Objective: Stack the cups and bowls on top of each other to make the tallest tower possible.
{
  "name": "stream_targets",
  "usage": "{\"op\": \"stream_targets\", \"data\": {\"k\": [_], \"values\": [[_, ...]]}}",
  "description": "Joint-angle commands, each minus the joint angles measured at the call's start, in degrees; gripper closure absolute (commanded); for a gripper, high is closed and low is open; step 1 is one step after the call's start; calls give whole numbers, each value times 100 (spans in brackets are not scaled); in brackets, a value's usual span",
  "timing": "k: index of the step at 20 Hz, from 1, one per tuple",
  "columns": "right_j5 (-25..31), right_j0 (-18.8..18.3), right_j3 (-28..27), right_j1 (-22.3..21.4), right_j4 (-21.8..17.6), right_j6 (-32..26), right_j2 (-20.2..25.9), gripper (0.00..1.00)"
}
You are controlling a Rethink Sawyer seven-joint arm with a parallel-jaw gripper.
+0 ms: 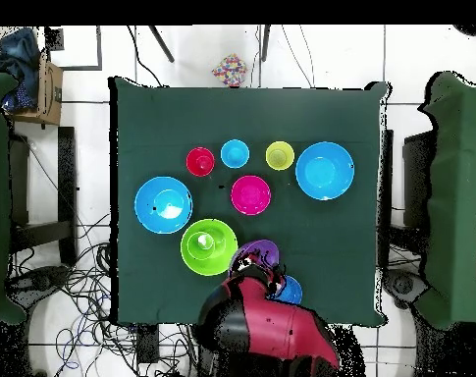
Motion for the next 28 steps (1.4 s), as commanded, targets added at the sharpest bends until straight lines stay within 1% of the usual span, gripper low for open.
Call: {"op": "stream_targets", "data": {"k": [1, 3, 6, 7, 9, 11, 13, 15, 16, 18, 21, 24, 28], "values": [[-248, 421, -58, 875, 441, 970, 452, 0], [-555, 381, -12, 920, 547, 1057, 506, 0], [-755, 493, -41, 1078, 716, 1113, 469, 0], [-828, 612, -72, 1209, 804, 1161, 402, 0], [-597, 1005, -230, 1393, 995, 1113, 78, 0], [-564, 1115, -242, 1460, 1143, 1105, 48, 0], [-817, 1115, -188, 1612, 1273, 1171, 133, 0], [-1068, 991, -143, 1802, 1351, 1218, 328, 0], [-1241, 992, -148, 1904, 1375, 1225, 337, 0], [-1364, 951, -146, 2018, 1420, 1209, 387, 0], [-1464, 921, -125, 2094, 1496, 1179, 431, 0], [-1544, 1005, -123, 2185, 1636, 1164, 391, 0], [-1608, 843, -79, 2218, 1597, 1089, 545, 0]]}}
